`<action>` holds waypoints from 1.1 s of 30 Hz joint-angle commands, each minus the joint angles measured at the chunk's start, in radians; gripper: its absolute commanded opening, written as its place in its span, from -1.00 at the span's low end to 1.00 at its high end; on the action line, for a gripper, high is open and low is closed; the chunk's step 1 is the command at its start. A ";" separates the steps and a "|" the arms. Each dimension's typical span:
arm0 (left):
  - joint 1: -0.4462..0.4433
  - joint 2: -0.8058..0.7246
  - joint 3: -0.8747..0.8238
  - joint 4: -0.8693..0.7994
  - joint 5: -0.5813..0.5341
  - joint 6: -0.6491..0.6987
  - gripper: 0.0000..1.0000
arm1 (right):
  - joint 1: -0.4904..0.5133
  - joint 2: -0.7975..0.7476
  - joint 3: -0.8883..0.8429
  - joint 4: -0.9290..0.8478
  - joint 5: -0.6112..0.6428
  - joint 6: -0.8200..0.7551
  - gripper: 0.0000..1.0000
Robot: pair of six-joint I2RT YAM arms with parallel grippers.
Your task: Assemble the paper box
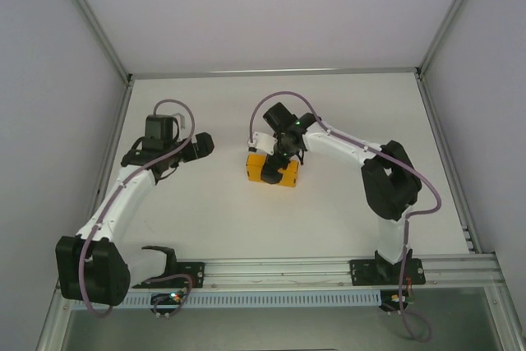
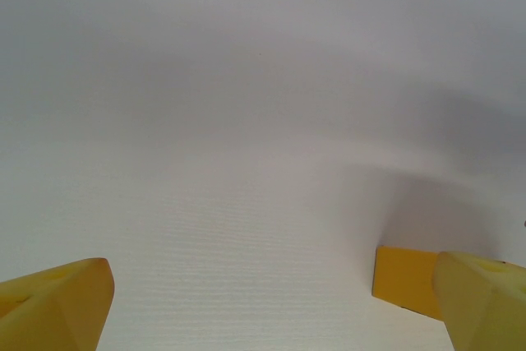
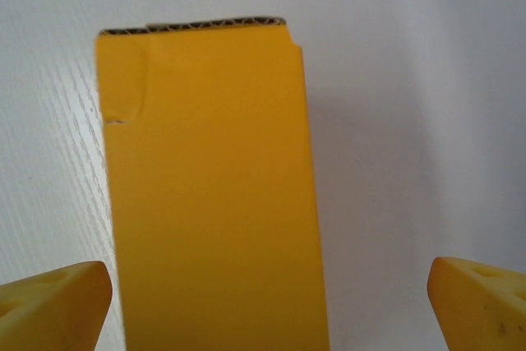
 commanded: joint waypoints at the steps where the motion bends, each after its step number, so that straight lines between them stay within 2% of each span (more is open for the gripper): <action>1: 0.011 0.009 -0.010 0.006 0.011 0.009 1.00 | -0.006 0.043 0.049 -0.111 -0.034 -0.053 0.96; 3: 0.014 0.011 -0.012 0.009 0.011 0.009 1.00 | -0.008 0.065 0.069 -0.134 -0.033 -0.060 0.81; 8: 0.017 0.011 -0.007 0.004 -0.003 0.009 1.00 | -0.006 0.080 0.103 -0.135 0.012 -0.046 0.21; 10: 0.019 0.009 0.001 -0.001 -0.017 0.011 1.00 | -0.005 0.063 0.112 -0.123 0.073 -0.054 0.19; 12: 0.022 0.004 0.010 -0.001 -0.038 0.009 1.00 | 0.001 0.032 0.113 -0.098 0.163 -0.098 -0.02; 14: 0.022 -0.005 0.020 -0.002 -0.071 0.007 1.00 | 0.013 0.001 0.104 -0.054 0.271 -0.165 -0.09; 17: 0.024 -0.013 0.035 -0.014 -0.106 0.007 1.00 | 0.035 -0.037 0.071 0.024 0.385 -0.268 -0.28; 19: 0.026 -0.021 0.039 -0.022 -0.124 0.008 1.00 | 0.043 -0.064 0.021 0.109 0.430 -0.328 -0.23; 20: 0.026 -0.029 0.035 -0.018 -0.133 0.011 1.00 | 0.049 -0.077 -0.029 0.244 0.465 -0.376 -0.20; 22: 0.026 -0.046 0.022 -0.007 -0.158 0.014 1.00 | 0.064 -0.099 -0.152 0.389 0.536 -0.489 -0.21; 24: 0.028 -0.063 0.001 0.015 -0.187 0.016 1.00 | 0.080 -0.107 -0.235 0.466 0.559 -0.568 -0.16; 28: 0.042 -0.070 -0.037 0.058 -0.170 0.023 1.00 | 0.107 -0.140 -0.366 0.582 0.539 -0.504 -0.11; 30: 0.043 -0.062 -0.038 0.065 -0.168 0.031 1.00 | 0.115 -0.163 -0.397 0.559 0.540 -0.454 -0.06; 33: 0.045 -0.052 -0.032 0.066 -0.164 0.048 1.00 | 0.141 -0.219 -0.405 0.425 0.519 -0.346 0.45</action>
